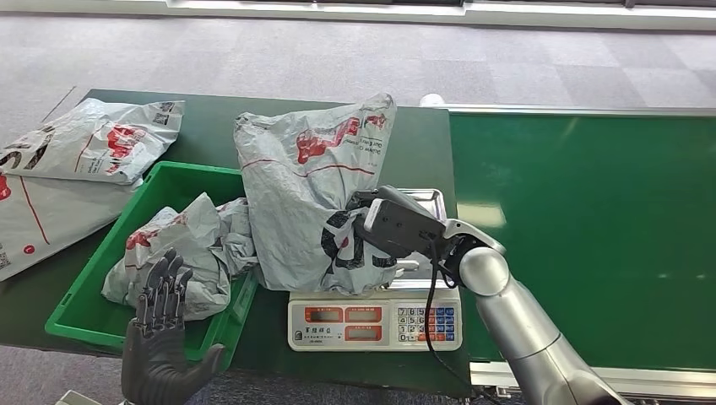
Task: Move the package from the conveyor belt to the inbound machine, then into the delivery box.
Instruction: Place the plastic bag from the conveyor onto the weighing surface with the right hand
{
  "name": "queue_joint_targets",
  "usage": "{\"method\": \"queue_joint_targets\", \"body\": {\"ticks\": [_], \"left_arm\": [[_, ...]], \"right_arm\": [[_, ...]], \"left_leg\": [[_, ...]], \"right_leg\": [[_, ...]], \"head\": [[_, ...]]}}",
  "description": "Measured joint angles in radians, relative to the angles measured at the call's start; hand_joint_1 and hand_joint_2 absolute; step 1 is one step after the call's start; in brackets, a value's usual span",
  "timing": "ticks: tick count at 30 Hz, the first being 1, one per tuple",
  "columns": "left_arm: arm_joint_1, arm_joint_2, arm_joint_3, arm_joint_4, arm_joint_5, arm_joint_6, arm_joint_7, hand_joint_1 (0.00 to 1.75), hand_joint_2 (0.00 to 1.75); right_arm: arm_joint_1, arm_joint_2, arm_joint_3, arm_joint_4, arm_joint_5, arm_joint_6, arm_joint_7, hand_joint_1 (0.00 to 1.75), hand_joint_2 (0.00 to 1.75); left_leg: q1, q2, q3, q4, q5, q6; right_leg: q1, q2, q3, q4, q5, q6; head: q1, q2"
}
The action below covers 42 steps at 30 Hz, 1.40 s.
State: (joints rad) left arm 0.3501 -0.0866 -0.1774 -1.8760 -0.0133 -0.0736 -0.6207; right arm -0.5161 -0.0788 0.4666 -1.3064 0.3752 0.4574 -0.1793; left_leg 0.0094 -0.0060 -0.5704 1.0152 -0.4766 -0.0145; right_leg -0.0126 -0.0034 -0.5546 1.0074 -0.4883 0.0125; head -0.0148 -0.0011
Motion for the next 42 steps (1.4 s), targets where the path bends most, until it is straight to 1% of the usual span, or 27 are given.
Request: {"method": "queue_joint_targets", "body": {"ticks": [2, 3, 7, 9, 13, 18, 24, 27, 29, 31, 33, 35, 38, 40, 42], "left_arm": [[0.0, 0.0, 0.0, 0.0, 0.0, 0.0, 0.001, 0.0, 1.75], [0.0, 0.001, 0.0, 0.0, 0.001, -0.001, 0.001, 0.0, 1.75], [0.0, 0.001, 0.0, 0.0, 0.001, -0.006, 0.016, 0.0, 1.75], [-0.001, 0.001, 0.0, 0.0, 0.001, -0.009, 0.025, 0.0, 1.75], [-0.003, 0.001, 0.0, 0.0, 0.0, -0.022, 0.04, 0.0, 1.75], [-0.005, 0.0, 0.002, 0.0, -0.003, -0.034, 0.045, 0.0, 1.75], [-0.01, -0.007, 0.004, 0.0, -0.015, -0.061, 0.05, 0.0, 1.75], [-0.015, -0.012, 0.009, -0.002, -0.039, -0.06, 0.047, 0.0, 1.75], [-0.022, -0.013, 0.014, -0.009, -0.078, -0.052, 0.041, 0.0, 1.75], [-0.035, -0.014, 0.018, -0.022, -0.129, -0.033, 0.036, 0.0, 1.75], [-0.055, -0.013, 0.025, -0.036, -0.181, -0.013, 0.04, 0.0, 1.75], [-0.08, -0.013, 0.031, -0.047, -0.222, -0.003, 0.052, 0.0, 1.75], [-0.129, -0.011, 0.034, -0.052, -0.264, 0.006, 0.081, 0.0, 1.75], [-0.187, -0.001, 0.033, -0.039, -0.302, 0.027, 0.124, 0.0, 1.75], [-0.271, 0.016, 0.03, -0.005, -0.332, 0.051, 0.179, 0.0, 1.75]], "right_arm": [[-0.004, 0.0, 0.004, 0.005, 0.004, -0.003, 0.006, 0.11, 1.75], [-0.006, 0.0, 0.005, 0.007, 0.012, -0.009, 0.018, 0.0, 1.75], [-0.008, 0.0, 0.006, 0.018, 0.083, -0.071, 0.113, 0.0, 1.75], [-0.008, -0.002, 0.006, 0.024, 0.109, -0.092, 0.14, 0.0, 1.75], [-0.006, -0.006, 0.006, 0.033, 0.132, -0.104, 0.151, 0.0, 1.75], [-0.002, -0.009, 0.006, 0.034, 0.149, -0.1, 0.142, 0.0, 1.75], [-0.003, -0.011, 0.007, 0.018, 0.141, -0.073, 0.097, 0.0, 1.75], [-0.003, -0.017, 0.019, -0.005, 0.102, -0.055, 0.064, 0.0, 1.75], [0.001, -0.026, 0.03, -0.032, 0.053, -0.047, 0.023, 0.0, 1.75], [0.018, -0.04, 0.036, -0.074, 0.0, -0.067, -0.03, 0.0, 1.75], [0.059, -0.053, 0.026, -0.136, -0.041, -0.129, -0.08, 0.0, 1.75], [0.116, -0.06, -0.013, -0.213, -0.068, -0.194, -0.114, 0.0, 1.75], [0.2, -0.062, -0.099, -0.325, -0.089, -0.232, -0.146, 0.0, 1.75], [0.266, -0.062, -0.165, -0.406, -0.095, -0.248, -0.174, 0.0, 1.75], [0.34, -0.056, -0.237, -0.487, -0.097, -0.25, -0.202, 0.0, 1.75]], "left_leg": [[0.0, 0.0, 0.0, 0.0, 0.0, 0.0], [0.0, 0.0, 0.0, 0.0, 0.0, 0.0], [0.0, 0.0, 0.0, 0.0, 0.0, 0.0], [0.0, 0.0, 0.0, 0.0, 0.0, 0.0], [0.0, 0.001, 0.0, 0.0, 0.0, 0.0], [0.0, 0.001, 0.0, 0.0, 0.0, 0.0], [0.0, 0.001, 0.0, 0.0, 0.0, 0.0], [0.0, 0.001, 0.0, 0.0, 0.0, 0.0], [0.0, 0.001, 0.0, 0.0, 0.0, 0.0], [0.0, 0.0, 0.0, 0.0, 0.0, 0.0], [0.0, 0.0, 0.0, 0.0, 0.0, 0.0], [0.0, 0.0, 0.0, 0.0, 0.0, 0.0], [0.0, -0.001, 0.0, 0.001, 0.0, 0.0], [0.0, -0.002, 0.0, 0.001, 0.0, 0.0], [0.0, -0.005, -0.001, 0.001, 0.0, 0.0]], "right_leg": [[0.0, 0.0, 0.0, 0.0, 0.0, 0.0], [0.0, 0.0, 0.0, 0.0, 0.0, 0.0], [0.001, 0.0, 0.0, 0.0, 0.0, -0.001], [0.001, 0.001, -0.001, 0.0, 0.0, -0.001], [0.001, 0.001, -0.001, 0.0, 0.001, -0.001], [0.001, 0.001, -0.001, 0.0, 0.001, -0.001], [0.001, 0.001, -0.001, 0.0, 0.001, -0.001], [0.001, 0.001, -0.001, 0.0, 0.001, -0.001], [0.001, 0.001, -0.002, 0.0, 0.001, -0.001], [0.001, 0.0, -0.002, 0.0, 0.001, -0.001], [0.001, 0.0, -0.002, 0.0, 0.0, -0.001], [0.001, -0.001, -0.002, 0.0, 0.0, -0.001], [0.0, -0.001, -0.003, -0.001, 0.0, -0.001], [0.0, -0.003, -0.003, -0.001, 0.0, -0.001], [0.0, -0.007, -0.002, -0.001, 0.0, -0.001]], "head": [[0.0, 0.0], [0.0, 0.0], [0.0, 0.0], [0.0, 0.0], [0.0, 0.0], [0.0, 0.0], [0.0, 0.0], [0.0, 0.0], [0.0, 0.0], [0.0, 0.0], [0.0, 0.0], [0.0, 0.0], [0.0, 0.0], [0.0, 0.0], [0.0, 0.0]]}}
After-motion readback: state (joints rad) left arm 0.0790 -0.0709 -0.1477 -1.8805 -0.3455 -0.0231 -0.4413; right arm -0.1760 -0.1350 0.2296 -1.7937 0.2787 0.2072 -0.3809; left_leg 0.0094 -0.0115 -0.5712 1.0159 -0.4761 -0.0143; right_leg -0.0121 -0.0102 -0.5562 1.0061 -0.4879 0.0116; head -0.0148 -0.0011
